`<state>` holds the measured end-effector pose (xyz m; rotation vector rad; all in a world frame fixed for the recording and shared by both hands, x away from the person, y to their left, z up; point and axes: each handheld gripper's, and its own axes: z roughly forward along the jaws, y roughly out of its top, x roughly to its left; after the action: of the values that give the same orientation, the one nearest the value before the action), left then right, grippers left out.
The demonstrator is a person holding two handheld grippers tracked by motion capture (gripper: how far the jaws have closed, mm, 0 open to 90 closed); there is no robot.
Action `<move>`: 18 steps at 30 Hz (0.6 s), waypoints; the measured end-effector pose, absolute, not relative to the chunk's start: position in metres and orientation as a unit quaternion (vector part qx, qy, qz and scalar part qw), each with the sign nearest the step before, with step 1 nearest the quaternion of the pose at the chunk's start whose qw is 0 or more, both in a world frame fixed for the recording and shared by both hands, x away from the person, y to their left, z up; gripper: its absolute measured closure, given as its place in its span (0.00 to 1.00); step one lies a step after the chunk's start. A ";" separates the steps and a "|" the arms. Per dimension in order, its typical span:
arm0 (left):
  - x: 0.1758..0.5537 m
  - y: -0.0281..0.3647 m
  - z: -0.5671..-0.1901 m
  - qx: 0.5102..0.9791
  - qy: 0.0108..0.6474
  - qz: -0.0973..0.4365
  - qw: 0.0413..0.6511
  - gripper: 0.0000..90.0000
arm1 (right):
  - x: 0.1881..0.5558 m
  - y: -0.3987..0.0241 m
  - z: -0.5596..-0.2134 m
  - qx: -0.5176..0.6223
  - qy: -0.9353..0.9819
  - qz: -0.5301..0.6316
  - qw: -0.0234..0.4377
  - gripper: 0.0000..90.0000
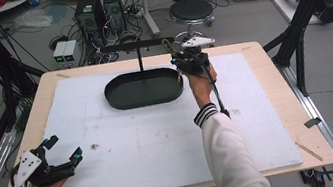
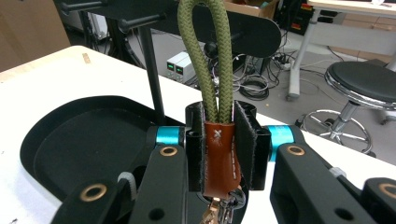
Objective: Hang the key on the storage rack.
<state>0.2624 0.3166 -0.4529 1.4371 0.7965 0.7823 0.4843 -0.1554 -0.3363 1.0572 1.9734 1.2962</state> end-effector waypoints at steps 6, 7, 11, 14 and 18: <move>0.262 0.317 -0.453 0.623 0.346 0.339 0.614 0.05 | 0.488 -0.154 -0.341 0.399 0.732 0.478 0.277 0.83; 0.262 0.317 -0.453 0.623 0.346 0.339 0.614 0.05 | 0.488 -0.153 -0.341 0.400 0.730 0.478 0.278 0.83; 0.262 0.317 -0.453 0.624 0.346 0.339 0.614 0.05 | 0.490 -0.152 -0.345 0.405 0.730 0.476 0.278 0.83; 0.262 0.317 -0.453 0.624 0.345 0.339 0.614 0.05 | 0.492 -0.152 -0.347 0.410 0.726 0.479 0.274 0.83; 0.263 0.317 -0.453 0.622 0.346 0.338 0.615 0.05 | 0.494 -0.152 -0.348 0.413 0.723 0.479 0.276 0.83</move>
<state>0.2628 0.3168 -0.4529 1.4330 0.7976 0.7792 0.4938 -0.1522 -0.3484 1.1106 1.9437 1.2876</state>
